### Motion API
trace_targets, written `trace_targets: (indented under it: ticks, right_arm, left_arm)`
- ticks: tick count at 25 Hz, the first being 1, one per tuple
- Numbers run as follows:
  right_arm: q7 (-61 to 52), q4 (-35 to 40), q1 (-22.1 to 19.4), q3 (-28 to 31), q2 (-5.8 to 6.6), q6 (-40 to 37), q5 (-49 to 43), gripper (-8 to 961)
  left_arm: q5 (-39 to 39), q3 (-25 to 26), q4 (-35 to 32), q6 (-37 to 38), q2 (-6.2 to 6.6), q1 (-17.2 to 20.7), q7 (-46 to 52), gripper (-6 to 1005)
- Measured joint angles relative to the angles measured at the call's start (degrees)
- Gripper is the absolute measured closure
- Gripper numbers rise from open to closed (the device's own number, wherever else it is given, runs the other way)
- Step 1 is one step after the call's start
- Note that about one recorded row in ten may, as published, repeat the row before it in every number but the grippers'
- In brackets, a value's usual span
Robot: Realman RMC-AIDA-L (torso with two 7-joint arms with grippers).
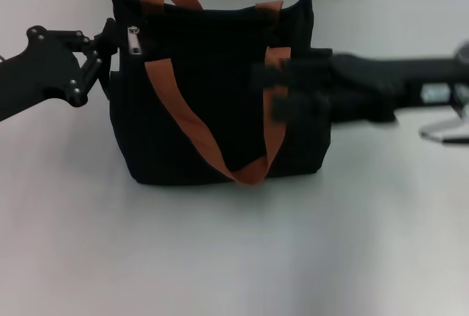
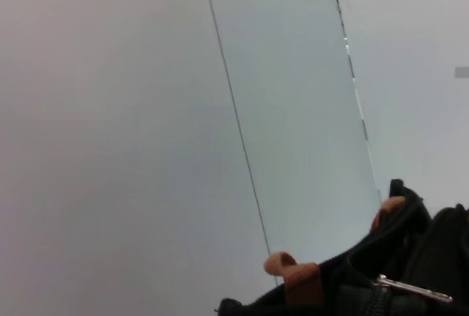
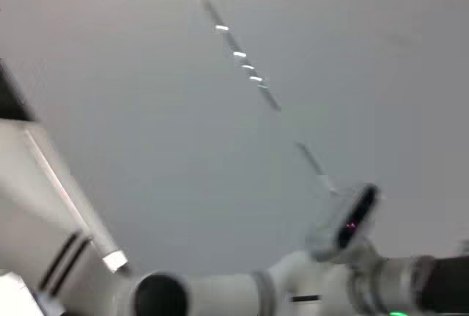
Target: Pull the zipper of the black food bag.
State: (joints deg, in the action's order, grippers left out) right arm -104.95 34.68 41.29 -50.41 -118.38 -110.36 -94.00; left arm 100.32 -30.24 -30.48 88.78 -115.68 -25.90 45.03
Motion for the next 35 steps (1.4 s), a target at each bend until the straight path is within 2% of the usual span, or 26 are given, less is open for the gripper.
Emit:
trace_targets:
  ticks: [2,5,10,17,26,28,35]
  right_arm:
    - [-2.9,0.5,0.9,-0.2,0.14,1.4,-0.1,135]
    - [-10.6,1.0,4.6,-0.8,0.75,6.0,-2.3,135]
    - [-16.6,1.1,10.0,-1.0,0.90,12.4,-8.8,136]
    - [-20.3,1.0,13.8,-1.3,0.88,17.4,-12.9,136]
    - [-27.3,0.9,17.6,-6.4,0.78,22.4,-13.9,143]
    - [-28.0,0.9,18.2,-7.0,0.71,23.6,-14.0,338]
    - [-28.5,0.9,19.9,-8.3,0.29,27.4,-15.4,389]
  left_arm:
    - [-0.4,0.2,0.0,0.0,-0.02,0.1,-0.4,967]
    - [-1.0,0.2,0.1,0.0,-0.02,0.3,-1.2,966]
    - [-1.3,0.2,-0.1,0.3,0.00,0.4,-1.4,965]
    - [-1.4,0.2,0.0,1.1,0.02,0.4,-1.7,962]
    - [-2.2,0.2,0.0,2.1,-0.11,0.7,-2.8,959]
    - [-2.2,0.2,0.0,2.1,-0.12,0.6,-2.8,959]
    - [-2.3,0.2,0.1,2.0,-0.15,0.7,-3.5,956]
